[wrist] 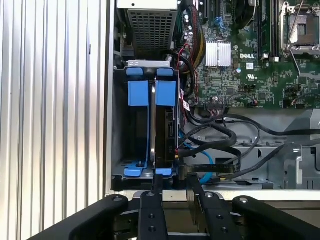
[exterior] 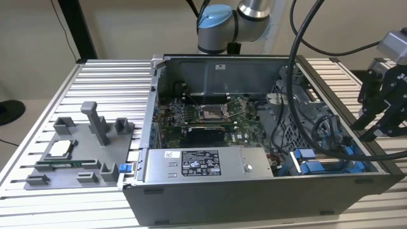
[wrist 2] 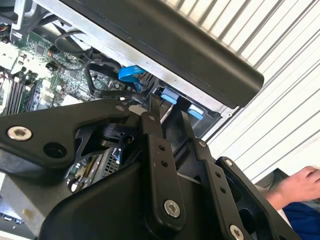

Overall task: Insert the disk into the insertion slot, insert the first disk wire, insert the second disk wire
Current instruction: 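Insert the second disk wire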

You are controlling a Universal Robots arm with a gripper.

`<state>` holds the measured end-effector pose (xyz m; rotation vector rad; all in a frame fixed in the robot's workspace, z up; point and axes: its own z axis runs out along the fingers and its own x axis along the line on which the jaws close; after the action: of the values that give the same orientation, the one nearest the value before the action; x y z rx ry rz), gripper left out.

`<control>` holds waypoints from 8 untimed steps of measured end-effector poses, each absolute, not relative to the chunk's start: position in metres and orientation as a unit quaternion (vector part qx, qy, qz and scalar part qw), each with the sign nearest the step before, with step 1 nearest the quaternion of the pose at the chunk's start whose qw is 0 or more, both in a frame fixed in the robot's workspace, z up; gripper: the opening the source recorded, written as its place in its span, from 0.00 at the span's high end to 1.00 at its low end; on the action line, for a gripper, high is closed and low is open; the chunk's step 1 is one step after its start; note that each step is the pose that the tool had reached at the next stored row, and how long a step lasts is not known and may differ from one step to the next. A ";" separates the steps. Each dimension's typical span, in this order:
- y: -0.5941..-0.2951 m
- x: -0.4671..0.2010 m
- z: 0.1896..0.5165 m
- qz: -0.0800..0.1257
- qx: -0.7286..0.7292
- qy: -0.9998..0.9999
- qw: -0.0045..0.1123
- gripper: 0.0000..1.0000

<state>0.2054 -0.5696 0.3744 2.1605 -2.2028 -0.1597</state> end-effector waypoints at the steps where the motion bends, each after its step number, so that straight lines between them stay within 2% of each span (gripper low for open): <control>1: -0.570 0.205 0.374 -0.052 0.699 -0.713 0.026 0.00; 8: -0.570 0.206 0.369 -0.052 0.699 -0.713 0.026 0.00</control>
<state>0.2057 -0.5695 0.3694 2.1603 -2.2026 -0.1598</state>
